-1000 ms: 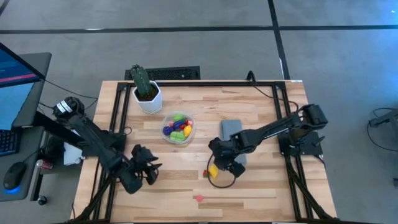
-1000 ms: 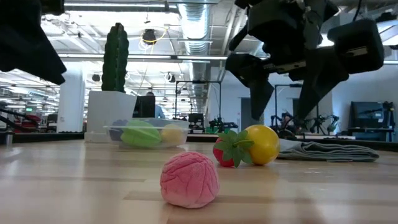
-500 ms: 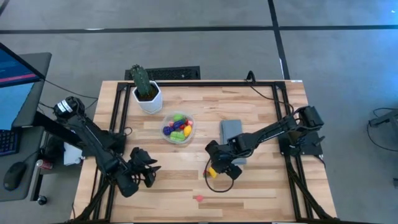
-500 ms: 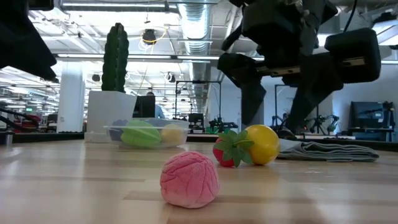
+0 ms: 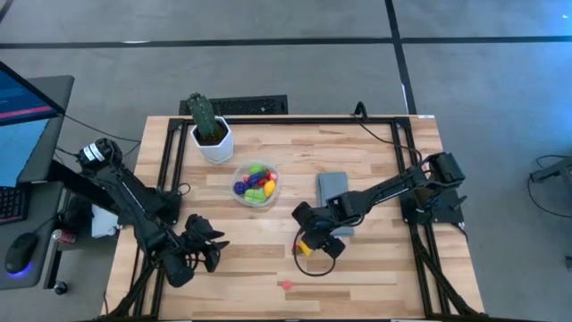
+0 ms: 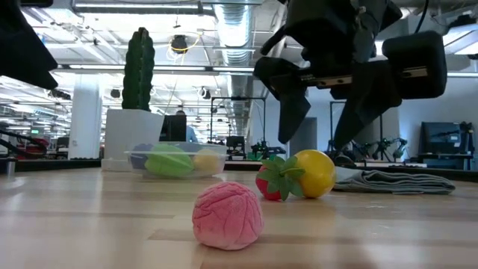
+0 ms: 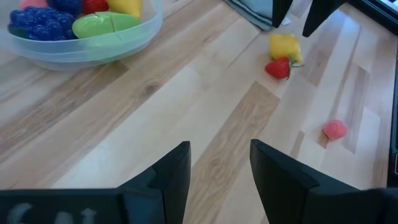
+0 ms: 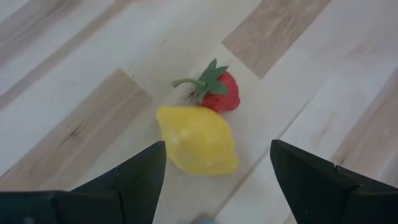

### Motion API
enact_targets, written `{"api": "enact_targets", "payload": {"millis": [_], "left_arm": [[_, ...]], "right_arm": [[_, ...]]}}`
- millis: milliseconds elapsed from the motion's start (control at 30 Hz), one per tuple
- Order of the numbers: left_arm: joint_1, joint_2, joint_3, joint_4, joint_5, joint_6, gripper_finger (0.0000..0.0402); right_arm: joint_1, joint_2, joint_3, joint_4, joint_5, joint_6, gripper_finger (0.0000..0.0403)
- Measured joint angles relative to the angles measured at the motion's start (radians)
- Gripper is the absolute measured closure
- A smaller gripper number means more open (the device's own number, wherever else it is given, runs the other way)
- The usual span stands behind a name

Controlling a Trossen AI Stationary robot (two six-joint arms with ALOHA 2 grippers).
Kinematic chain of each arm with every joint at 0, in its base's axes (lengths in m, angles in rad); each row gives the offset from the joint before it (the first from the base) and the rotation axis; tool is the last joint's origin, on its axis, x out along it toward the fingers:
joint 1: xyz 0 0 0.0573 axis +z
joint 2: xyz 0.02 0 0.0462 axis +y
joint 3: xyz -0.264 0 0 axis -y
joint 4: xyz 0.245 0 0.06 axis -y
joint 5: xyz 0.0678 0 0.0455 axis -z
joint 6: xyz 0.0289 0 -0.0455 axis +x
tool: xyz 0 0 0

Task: Pick and placing Produce into tupperware
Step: Put the yellow lemon into the transparent container

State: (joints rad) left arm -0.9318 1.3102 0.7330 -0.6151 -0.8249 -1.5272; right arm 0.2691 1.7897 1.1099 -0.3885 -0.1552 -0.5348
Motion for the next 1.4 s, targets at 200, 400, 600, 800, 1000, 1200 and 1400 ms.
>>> {"api": "enact_targets", "payload": {"millis": [200,400,600,800,1000,1200,1400], "left_arm": [[0.0,0.0,0.0,0.0,0.0,-0.002,0.0246],[0.0,0.0,0.0,0.0,0.0,-0.006,0.0246],[0.0,0.0,0.0,0.0,0.0,-0.006,0.0246],[-0.001,0.0,0.0,0.004,0.002,-0.01,0.0246],[-0.008,0.0,0.0,0.004,0.013,-0.024,0.0246],[-0.026,0.004,0.001,-0.005,0.014,-0.048,0.0246],[-0.037,0.037,0.001,-0.001,0.009,-0.09,0.0246]], "right_arm": [[0.013,0.0,0.0,0.014,-0.027,-0.043,0.0092],[0.022,0.0,0.0,0.026,-0.03,-0.051,0.0092],[0.021,0.021,0.001,0.061,-0.032,-0.077,0.0092],[0.03,0.083,0.034,0.049,-0.027,-0.076,0.0092],[0.032,0.144,0.103,-0.024,-0.028,-0.076,0.0092],[0.032,0.18,0.116,-0.051,-0.036,-0.075,0.0092],[0.021,0.17,0.116,-0.116,-0.051,-0.037,0.0092]]}}
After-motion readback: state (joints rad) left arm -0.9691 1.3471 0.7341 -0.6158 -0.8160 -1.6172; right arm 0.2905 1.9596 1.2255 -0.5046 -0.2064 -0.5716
